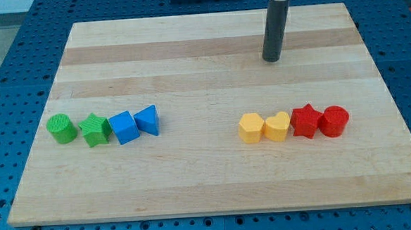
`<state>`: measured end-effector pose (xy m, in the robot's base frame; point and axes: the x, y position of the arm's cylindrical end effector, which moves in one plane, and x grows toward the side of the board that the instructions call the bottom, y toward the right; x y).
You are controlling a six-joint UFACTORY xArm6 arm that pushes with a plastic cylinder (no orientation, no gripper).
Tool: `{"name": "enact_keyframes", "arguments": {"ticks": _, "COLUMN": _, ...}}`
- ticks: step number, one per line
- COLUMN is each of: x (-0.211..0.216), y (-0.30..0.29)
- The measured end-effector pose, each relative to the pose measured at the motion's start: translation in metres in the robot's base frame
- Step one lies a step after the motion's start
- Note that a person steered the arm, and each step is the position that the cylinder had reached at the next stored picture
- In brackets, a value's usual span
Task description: Point your arm at the center left
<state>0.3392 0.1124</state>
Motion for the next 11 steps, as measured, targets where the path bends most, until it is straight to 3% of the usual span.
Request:
{"name": "enact_keyframes", "arguments": {"ticks": 2, "x": 0.0, "y": -0.002}}
{"name": "enact_keyframes", "arguments": {"ticks": 4, "x": 0.021, "y": -0.105}}
{"name": "enact_keyframes", "arguments": {"ticks": 5, "x": 0.06, "y": -0.169}}
{"name": "enact_keyframes", "arguments": {"ticks": 8, "x": 0.052, "y": -0.193}}
{"name": "enact_keyframes", "arguments": {"ticks": 10, "x": 0.052, "y": -0.351}}
{"name": "enact_keyframes", "arguments": {"ticks": 11, "x": 0.052, "y": -0.377}}
